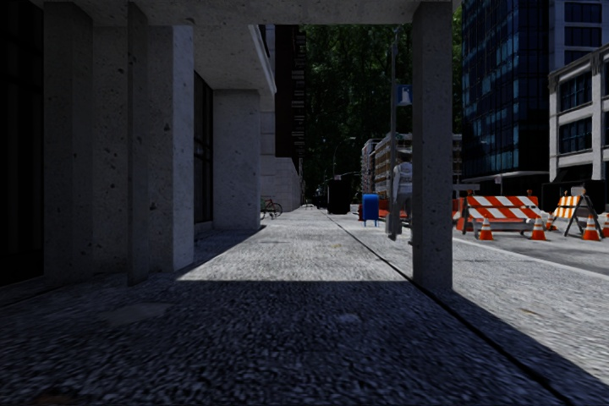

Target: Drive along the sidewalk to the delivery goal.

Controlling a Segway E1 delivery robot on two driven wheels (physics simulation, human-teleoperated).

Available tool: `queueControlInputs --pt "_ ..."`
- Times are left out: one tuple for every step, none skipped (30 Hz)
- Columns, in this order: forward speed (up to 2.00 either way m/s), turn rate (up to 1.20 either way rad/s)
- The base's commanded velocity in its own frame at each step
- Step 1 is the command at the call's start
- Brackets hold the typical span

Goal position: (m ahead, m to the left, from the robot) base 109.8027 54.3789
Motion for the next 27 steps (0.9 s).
queueControlInputs --pt "2.0 0.0" --pt "2.0 0.0" --pt "2.0 0.0" --pt "2.0 0.0" --pt "2.0 0.0" --pt "2.0 0.0" --pt "2.0 0.0" --pt "2.0 0.0" --pt "2.0 0.0" --pt "2.0 0.0" --pt "2.0 0.0" --pt "2.0 0.0" --pt "2.0 0.0" --pt "2.0 0.0" --pt "2.0 0.0" --pt "2.0 0.0" --pt "2.0 0.0" --pt "2.0 0.0" --pt "2.0 0.0" --pt "2.0 0.0" --pt "2.0 0.0" --pt "2.0 0.0" --pt "2.0 0.0" --pt "2.0 0.0" --pt "2.0 0.0" --pt "2.0 0.0" --pt "2.0 0.0"
